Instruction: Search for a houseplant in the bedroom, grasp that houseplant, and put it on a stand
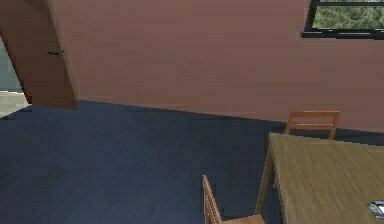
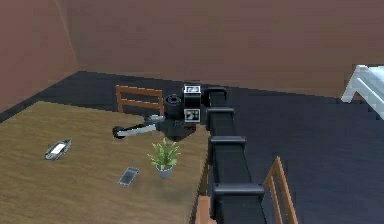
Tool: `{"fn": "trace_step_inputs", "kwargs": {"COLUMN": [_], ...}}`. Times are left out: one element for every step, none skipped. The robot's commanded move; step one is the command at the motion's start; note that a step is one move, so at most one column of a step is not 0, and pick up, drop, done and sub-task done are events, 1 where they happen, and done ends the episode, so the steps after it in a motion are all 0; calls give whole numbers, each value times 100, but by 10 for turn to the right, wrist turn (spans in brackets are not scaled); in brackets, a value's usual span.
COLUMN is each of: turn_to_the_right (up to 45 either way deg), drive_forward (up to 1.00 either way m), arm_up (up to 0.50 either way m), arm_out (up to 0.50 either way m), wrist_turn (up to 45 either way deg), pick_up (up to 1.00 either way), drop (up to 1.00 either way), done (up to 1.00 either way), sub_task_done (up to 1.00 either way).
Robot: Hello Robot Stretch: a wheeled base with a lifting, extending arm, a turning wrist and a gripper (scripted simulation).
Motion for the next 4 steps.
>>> {"fn": "trace_step_inputs", "kwargs": {"turn_to_the_right": [0,0,0,0], "drive_forward": [0,0,0,0], "arm_up": [0,-30,0,10], "arm_out": [0,0,0,0], "wrist_turn": [300,0,0,0], "pick_up": [0,0,100,0], "drop": [0,0,0,0], "done": [0,0,0,0], "sub_task_done": [0,0,0,0]}}
